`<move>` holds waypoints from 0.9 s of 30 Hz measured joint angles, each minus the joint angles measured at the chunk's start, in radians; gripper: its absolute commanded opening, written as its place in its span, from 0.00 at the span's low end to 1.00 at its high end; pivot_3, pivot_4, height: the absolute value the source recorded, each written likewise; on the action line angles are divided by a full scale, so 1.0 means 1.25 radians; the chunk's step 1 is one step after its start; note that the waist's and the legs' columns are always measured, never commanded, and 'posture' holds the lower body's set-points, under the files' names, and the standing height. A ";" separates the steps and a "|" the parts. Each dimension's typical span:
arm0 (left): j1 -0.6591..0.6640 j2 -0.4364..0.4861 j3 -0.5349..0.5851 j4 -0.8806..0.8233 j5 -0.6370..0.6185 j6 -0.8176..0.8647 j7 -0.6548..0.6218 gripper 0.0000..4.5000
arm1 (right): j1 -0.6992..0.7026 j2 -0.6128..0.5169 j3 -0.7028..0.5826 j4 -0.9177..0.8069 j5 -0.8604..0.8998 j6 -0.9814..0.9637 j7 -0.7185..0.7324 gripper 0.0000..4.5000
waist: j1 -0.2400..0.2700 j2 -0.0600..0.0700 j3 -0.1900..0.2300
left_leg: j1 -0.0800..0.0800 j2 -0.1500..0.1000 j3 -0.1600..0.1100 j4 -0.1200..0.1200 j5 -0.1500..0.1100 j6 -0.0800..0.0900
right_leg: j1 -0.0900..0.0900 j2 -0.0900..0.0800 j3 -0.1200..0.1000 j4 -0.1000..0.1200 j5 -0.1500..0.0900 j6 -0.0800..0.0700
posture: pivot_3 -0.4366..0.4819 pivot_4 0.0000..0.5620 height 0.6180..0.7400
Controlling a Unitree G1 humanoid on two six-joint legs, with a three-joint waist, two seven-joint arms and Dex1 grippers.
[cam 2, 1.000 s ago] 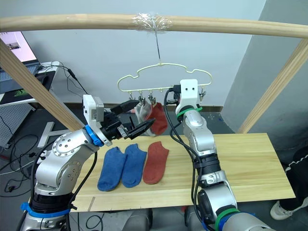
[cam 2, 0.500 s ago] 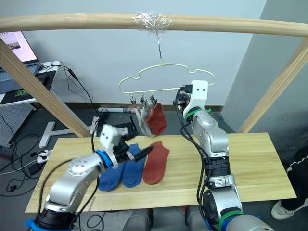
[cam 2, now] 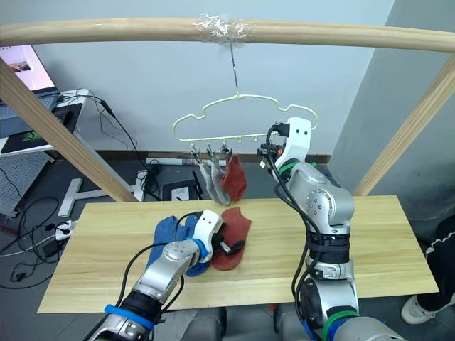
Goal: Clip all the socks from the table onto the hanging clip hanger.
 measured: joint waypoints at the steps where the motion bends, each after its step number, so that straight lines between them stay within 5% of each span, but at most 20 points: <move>1: -0.002 0.000 0.000 0.006 0.005 -0.006 -0.004 0.81 | 0.000 0.000 0.001 0.000 0.002 0.001 -0.002 0.03 | -0.001 0.000 0.000 | 0.000 0.000 0.000 0.000 0.000 0.000 | 0.000 0.000 0.000 0.000 0.000 0.000 | 0.57 0.34 1.00; 14: 0.062 0.002 0.003 -0.045 0.001 -0.045 -0.076 0.03 | -0.019 -0.031 0.005 0.010 0.005 0.003 -0.001 0.03 | -0.002 0.000 0.000 | -0.001 0.000 0.000 0.000 0.000 0.000 | -0.001 0.000 0.000 0.000 0.000 0.000 | 0.57 0.35 1.00; 27: 0.027 0.054 0.040 -0.173 0.005 -0.523 -0.129 0.01 | -0.147 -0.051 -0.195 0.081 0.136 0.243 -0.042 0.03 | 0.001 0.000 0.000 | -0.005 0.000 0.000 0.001 0.000 0.000 | -0.004 0.000 -0.001 -0.001 0.001 0.000 | 0.56 0.36 1.00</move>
